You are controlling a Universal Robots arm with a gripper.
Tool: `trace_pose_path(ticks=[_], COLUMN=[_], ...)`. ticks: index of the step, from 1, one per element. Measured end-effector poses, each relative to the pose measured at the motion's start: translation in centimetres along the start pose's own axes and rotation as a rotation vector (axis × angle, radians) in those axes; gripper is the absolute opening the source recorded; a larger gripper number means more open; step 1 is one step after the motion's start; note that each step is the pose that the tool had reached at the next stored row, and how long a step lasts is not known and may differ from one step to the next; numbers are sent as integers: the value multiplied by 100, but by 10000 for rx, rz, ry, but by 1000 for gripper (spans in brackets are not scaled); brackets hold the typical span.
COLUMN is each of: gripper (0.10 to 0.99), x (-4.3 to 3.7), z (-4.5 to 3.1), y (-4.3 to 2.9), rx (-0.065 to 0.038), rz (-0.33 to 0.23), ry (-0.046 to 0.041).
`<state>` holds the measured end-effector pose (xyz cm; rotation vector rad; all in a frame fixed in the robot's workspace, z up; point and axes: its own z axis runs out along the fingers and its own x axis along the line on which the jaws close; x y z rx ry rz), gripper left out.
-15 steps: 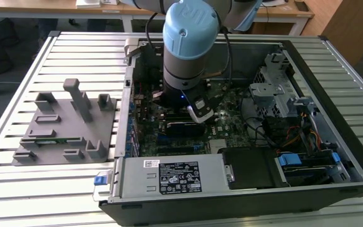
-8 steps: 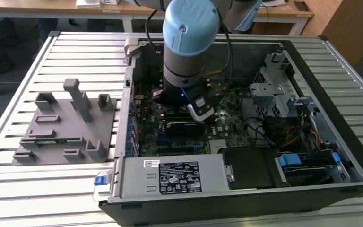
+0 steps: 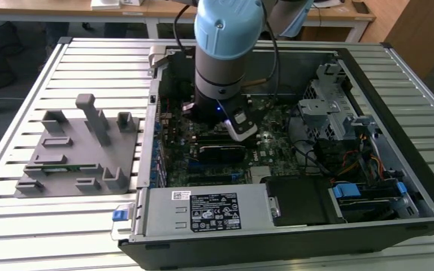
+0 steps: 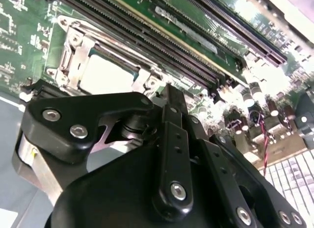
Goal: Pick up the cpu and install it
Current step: 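Install the second cpu locking lever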
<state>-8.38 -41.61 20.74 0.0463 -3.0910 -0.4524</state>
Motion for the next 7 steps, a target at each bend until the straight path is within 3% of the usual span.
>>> trace_pose_path(ticks=[7], gripper=[106], x=[1], z=[-102], y=[31], rx=[-1], rz=[0], ry=[0])
